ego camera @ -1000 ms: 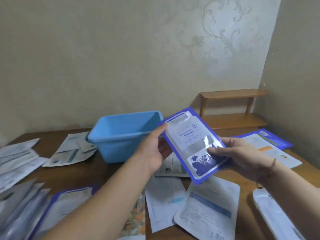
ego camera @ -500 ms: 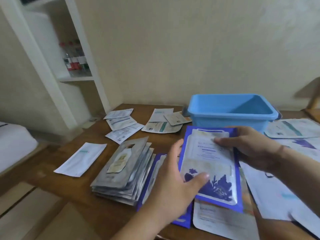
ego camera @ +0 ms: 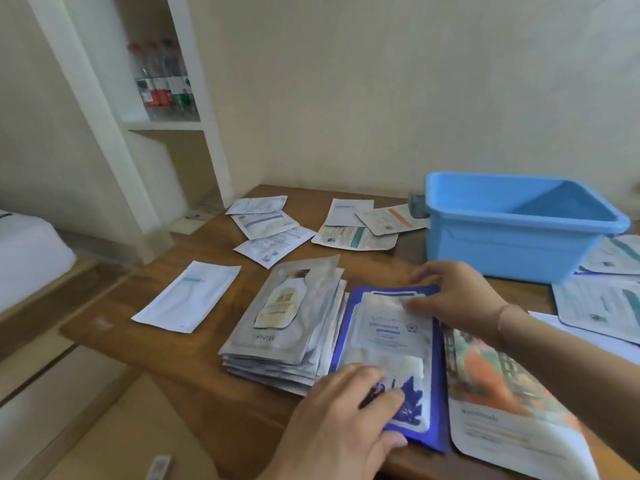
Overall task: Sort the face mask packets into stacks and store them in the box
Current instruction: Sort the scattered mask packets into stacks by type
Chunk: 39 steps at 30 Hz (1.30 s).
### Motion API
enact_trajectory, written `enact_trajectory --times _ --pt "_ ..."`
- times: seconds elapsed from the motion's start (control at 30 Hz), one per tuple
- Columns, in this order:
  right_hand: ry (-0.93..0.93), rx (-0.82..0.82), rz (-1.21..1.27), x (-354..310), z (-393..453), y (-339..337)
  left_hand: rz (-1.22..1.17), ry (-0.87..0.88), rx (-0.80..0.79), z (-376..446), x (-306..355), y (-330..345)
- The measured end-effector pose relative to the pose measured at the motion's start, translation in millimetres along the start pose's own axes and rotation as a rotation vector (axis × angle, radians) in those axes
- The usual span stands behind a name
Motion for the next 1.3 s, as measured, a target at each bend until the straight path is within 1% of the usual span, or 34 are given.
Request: enact_trajectory --times 0.07,0.13,0.2,0.27,0.43,0.6,0.7,0.8,0.87,0.97,1.03,1.17,1.23,1.3 --pt "-0.106 0.087 -0.288 2 3 -7 0.026 0.036 0.007 2 1 1" --pt "-0.186 0.045 -0.474 7 6 -4 0.03 0.046 -0.015 4 0 0" --pt "-0.222 -0.035 -0.541 14 10 2 0.033 0.07 -0.006 5 -2 1" --pt "-0.226 -0.057 -0.54 19 12 6 0.031 0.091 0.021 6 -1 0" --pt "-0.218 -0.046 -0.51 21 11 10 -0.003 0.11 0.083 8 2 -3" --pt "-0.242 -0.025 -0.494 23 8 9 -0.036 0.12 0.08 9 3 -3" --pt "-0.274 0.044 -0.467 26 4 -3 -0.099 0.158 0.088 15 7 -7" --pt "-0.32 0.108 -0.427 36 -8 -33 -0.118 0.247 0.147 50 26 -16" --pt "-0.279 0.141 -0.411 52 -19 -63 -0.149 0.299 0.203 87 48 -21" --pt "-0.17 0.192 -0.368 88 -39 -117 -0.133 0.369 0.169 151 96 -20" --pt "-0.071 0.213 -0.37 119 -52 -155 -0.115 0.403 0.101 192 126 -10" --pt "0.154 0.297 -0.375 189 -75 -222 -0.158 0.441 -0.117 264 170 23" --pt "0.271 0.365 -0.346 226 -86 -252 -0.176 0.454 -0.177 296 195 41" --pt "0.381 0.42 -0.308 261 -95 -279 -0.223 0.46 -0.206 324 224 57"
Point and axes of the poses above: each hand's wrist, its own z-axis towards the middle knuckle, its own y-axis out of the palm, x = y × z, the point moved 2 cm from there along z, towards the middle knuckle, and after that the axes turned 7 degrees about y, right-handed, at the moved point
